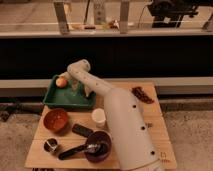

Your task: Place apple in red bowl

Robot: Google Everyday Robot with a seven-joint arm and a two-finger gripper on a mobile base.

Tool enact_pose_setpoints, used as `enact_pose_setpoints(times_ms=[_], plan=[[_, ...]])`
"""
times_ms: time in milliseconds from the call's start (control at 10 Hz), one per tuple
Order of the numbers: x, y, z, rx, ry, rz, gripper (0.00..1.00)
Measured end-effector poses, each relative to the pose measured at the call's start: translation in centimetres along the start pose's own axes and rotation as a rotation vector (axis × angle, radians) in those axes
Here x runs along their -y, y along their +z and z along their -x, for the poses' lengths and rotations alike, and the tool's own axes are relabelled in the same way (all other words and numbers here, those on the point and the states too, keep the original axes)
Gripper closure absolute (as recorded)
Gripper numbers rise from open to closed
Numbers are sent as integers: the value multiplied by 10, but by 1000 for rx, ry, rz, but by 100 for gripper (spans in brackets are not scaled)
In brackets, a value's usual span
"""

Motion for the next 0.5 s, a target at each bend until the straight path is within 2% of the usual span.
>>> enact_pose_setpoints(times_ms=[200,500], plan=[[11,0,9,22,-74,-46,20],[27,8,17,27,-124,-68,20]])
